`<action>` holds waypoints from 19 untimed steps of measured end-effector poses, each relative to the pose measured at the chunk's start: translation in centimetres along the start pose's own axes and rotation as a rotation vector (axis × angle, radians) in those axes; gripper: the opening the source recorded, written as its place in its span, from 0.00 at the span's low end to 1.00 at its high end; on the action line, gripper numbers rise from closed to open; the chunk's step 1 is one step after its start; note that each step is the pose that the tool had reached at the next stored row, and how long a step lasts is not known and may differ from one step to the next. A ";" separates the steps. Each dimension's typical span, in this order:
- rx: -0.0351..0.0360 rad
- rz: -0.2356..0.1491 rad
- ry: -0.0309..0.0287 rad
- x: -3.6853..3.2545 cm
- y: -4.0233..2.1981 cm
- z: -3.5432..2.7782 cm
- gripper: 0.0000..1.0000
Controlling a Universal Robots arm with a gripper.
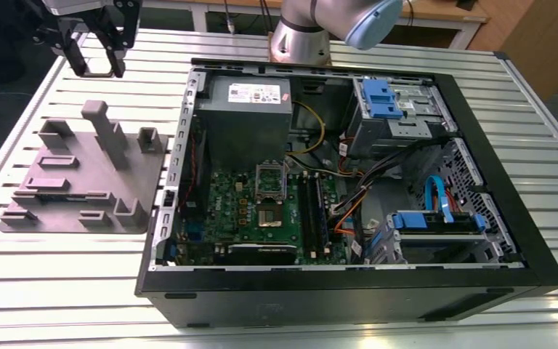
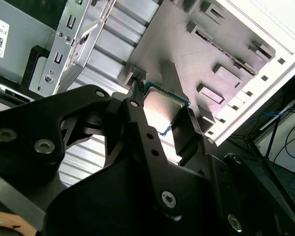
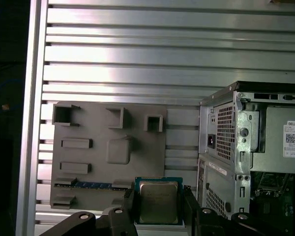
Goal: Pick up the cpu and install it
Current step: 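Pick up the cpu and move it towards the insertion slot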
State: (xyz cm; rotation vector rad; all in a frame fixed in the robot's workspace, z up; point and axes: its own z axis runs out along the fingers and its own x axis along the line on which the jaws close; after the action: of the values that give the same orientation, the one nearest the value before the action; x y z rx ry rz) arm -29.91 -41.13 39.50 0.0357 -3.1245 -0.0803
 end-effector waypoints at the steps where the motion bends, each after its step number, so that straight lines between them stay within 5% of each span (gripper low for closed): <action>1: 0.0001 0.000 0.0001 -0.02 0.00 0.00 0.47; 19: 0.0001 0.000 0.0001 -0.49 -0.01 -0.01 0.47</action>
State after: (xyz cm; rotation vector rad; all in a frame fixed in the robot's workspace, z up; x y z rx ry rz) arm -29.42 -41.13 39.51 0.0357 -3.1243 -0.0801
